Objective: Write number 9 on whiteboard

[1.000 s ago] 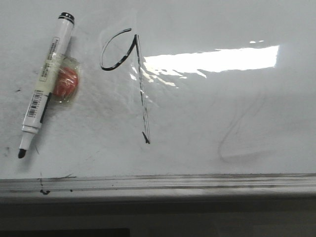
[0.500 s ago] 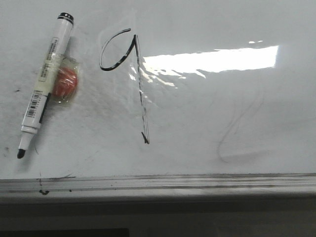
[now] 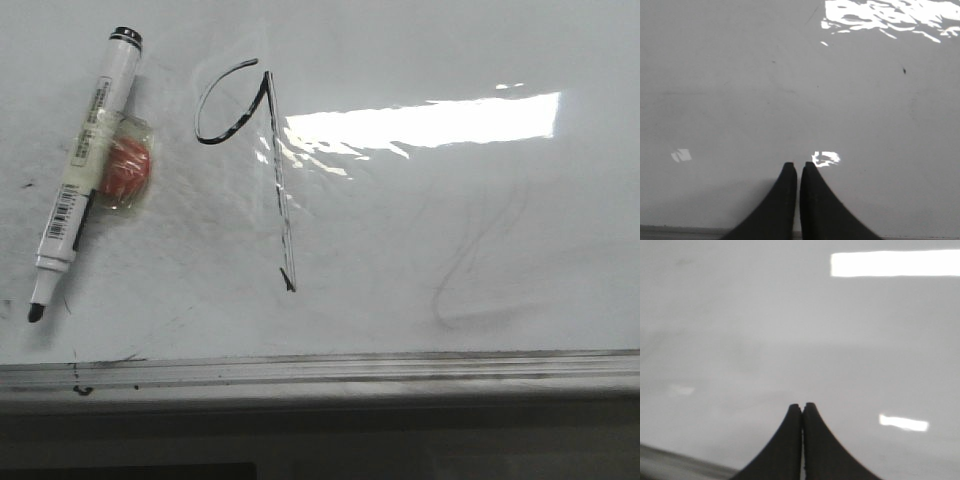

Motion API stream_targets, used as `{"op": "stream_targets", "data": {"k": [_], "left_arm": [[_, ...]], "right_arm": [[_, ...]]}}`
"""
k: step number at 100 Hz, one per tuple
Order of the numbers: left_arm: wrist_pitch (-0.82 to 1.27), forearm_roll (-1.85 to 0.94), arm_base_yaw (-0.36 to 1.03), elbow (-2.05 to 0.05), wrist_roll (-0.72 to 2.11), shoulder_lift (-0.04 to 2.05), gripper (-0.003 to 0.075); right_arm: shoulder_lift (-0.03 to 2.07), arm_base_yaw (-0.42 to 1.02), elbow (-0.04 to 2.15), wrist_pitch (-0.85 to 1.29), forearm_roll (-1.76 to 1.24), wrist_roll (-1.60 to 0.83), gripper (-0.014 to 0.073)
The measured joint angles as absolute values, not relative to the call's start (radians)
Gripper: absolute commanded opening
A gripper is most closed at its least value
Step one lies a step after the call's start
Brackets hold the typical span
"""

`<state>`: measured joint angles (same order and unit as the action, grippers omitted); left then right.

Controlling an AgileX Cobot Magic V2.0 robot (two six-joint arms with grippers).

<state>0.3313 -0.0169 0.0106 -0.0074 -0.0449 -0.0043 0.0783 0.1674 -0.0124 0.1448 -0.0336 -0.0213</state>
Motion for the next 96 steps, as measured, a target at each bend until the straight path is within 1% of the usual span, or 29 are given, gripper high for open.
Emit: {"op": "stream_targets", "data": {"k": [8, 15, 25, 34, 96], "left_arm": [[0.331, -0.017, 0.011, -0.007, -0.045, -0.004, -0.002], [0.331, -0.017, 0.011, -0.007, -0.045, -0.004, -0.002], [0.331, -0.017, 0.011, -0.007, -0.045, -0.004, -0.002], [0.331, -0.017, 0.011, -0.007, -0.045, -0.004, -0.002], [0.331, -0.017, 0.011, -0.007, -0.045, -0.004, -0.002]], "right_arm": [[0.063, 0.045, -0.012, 0.179, -0.032, -0.021, -0.0066], [0.024, -0.028, -0.012, 0.236, -0.022, -0.021, -0.0066], [-0.006, -0.094, -0.012, 0.311, 0.0, -0.021, -0.0066], [-0.01, -0.136, -0.012, 0.318, 0.0, -0.021, -0.0066], [-0.01, -0.155, -0.012, 0.321, 0.007, -0.019, -0.0066]]}}
